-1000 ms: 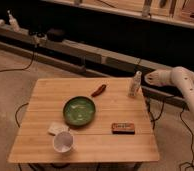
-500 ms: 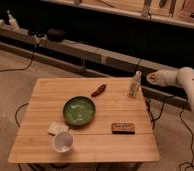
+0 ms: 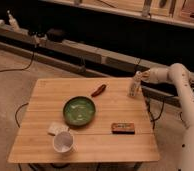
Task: Knock the bottle over
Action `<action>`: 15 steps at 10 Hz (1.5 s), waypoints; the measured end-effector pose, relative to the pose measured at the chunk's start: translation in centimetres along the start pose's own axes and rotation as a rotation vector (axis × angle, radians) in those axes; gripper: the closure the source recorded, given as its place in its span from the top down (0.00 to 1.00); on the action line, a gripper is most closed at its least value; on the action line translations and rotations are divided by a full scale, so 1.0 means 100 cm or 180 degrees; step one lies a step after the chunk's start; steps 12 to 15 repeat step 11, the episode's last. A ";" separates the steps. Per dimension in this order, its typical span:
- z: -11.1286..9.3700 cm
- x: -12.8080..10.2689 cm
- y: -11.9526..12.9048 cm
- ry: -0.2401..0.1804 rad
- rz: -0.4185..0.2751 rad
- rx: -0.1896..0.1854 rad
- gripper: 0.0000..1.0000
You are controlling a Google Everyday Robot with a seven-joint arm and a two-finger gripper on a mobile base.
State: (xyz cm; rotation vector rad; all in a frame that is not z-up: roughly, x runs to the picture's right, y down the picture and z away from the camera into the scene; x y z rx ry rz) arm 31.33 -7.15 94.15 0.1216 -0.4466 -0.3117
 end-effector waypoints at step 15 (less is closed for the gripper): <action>-0.084 -0.216 -0.022 -0.1470 -0.0430 -0.0305 0.27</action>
